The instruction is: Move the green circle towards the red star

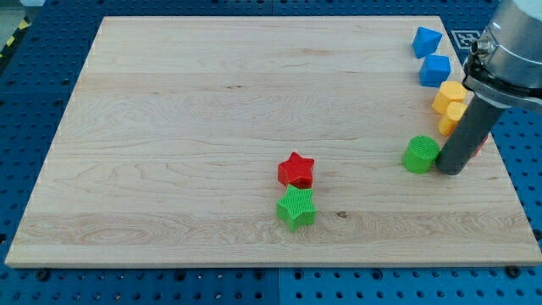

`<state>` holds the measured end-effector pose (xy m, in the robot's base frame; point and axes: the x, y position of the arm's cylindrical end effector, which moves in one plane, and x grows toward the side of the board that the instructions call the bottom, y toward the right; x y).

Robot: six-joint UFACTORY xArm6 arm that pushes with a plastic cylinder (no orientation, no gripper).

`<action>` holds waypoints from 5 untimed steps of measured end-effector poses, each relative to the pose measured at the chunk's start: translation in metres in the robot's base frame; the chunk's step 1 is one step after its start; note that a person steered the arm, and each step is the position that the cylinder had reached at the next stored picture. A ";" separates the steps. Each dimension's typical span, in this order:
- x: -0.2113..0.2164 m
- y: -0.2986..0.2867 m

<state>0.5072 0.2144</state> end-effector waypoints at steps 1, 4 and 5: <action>-0.009 -0.026; -0.044 -0.025; -0.057 -0.034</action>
<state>0.4506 0.1804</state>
